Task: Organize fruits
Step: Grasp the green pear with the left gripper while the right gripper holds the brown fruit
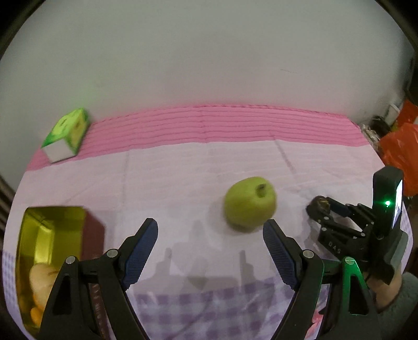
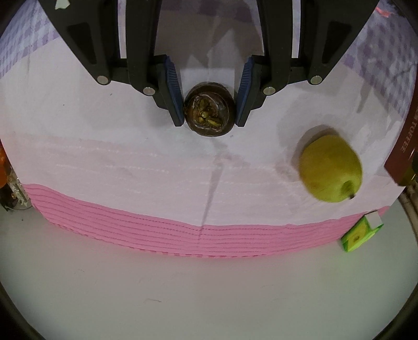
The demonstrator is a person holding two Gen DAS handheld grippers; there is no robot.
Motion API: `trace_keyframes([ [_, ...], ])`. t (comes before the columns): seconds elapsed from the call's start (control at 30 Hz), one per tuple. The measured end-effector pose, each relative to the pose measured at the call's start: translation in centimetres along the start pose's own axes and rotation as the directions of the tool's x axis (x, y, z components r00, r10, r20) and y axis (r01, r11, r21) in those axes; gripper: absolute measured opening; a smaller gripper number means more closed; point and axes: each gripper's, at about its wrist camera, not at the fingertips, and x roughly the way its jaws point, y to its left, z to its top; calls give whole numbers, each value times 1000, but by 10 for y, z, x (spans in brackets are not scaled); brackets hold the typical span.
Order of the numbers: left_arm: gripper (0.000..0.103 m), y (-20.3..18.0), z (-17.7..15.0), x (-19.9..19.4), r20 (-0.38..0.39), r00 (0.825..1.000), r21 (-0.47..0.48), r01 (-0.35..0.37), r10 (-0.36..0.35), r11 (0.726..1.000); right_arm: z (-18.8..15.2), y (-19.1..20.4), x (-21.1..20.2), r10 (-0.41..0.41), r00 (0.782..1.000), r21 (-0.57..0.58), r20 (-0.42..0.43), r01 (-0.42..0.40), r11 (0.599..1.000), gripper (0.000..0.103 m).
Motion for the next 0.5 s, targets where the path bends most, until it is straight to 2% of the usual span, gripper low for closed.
trace_keyframes([
  [0.13, 83, -17, 1, 21, -3, 1000, 43, 26, -26, 999, 3, 2, 3, 3, 1000, 13, 1, -3, 1000, 37],
  [0.3, 83, -24, 0, 43, -37, 996, 51, 83, -81, 995, 4, 2, 1, 1, 1000, 13, 1, -1, 1000, 37],
  [0.5, 83, -29, 8, 58, -29, 995, 88, 100, -98, 991, 3, -1, -1, 4, 1000, 15, 2, -4, 1000, 38],
])
